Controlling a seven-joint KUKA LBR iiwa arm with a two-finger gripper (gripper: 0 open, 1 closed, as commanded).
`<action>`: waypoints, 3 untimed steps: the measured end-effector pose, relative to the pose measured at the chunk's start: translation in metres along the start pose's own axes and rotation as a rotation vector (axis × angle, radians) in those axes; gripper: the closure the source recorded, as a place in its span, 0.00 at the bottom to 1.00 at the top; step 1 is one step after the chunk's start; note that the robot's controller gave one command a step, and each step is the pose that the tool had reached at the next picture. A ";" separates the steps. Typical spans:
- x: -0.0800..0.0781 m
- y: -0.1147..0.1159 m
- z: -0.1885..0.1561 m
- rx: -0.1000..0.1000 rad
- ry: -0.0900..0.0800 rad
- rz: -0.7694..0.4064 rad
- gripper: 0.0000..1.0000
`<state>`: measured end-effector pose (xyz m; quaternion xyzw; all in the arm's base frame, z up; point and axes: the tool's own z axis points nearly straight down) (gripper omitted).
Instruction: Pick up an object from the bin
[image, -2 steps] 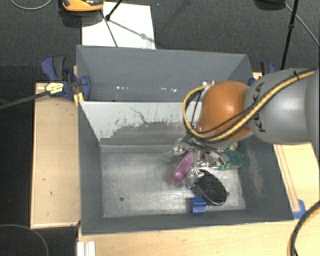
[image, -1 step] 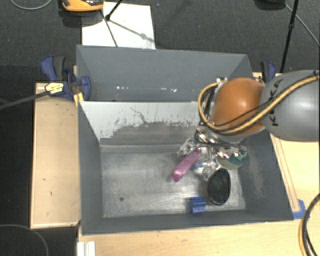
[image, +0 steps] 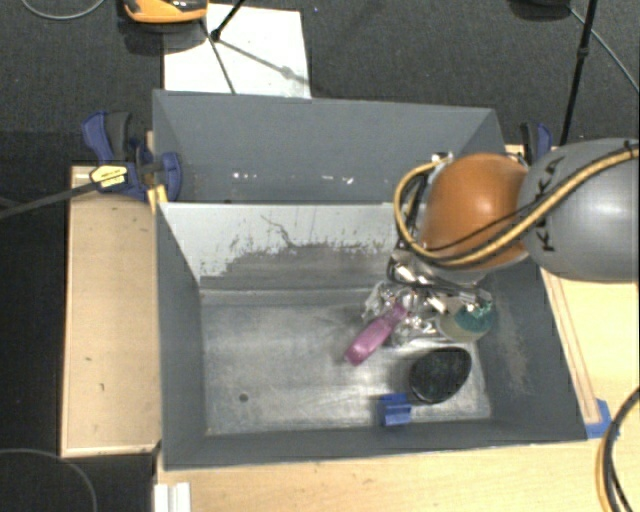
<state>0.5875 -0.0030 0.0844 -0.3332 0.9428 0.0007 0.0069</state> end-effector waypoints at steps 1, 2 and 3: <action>-0.015 0.019 -0.102 0.002 0.004 0.039 1.00; 0.000 0.038 -0.069 -0.006 0.015 0.007 1.00; -0.004 0.032 -0.155 0.003 0.005 0.012 1.00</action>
Offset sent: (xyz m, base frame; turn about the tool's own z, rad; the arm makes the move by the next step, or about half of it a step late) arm -0.0040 0.0220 0.0967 0.0405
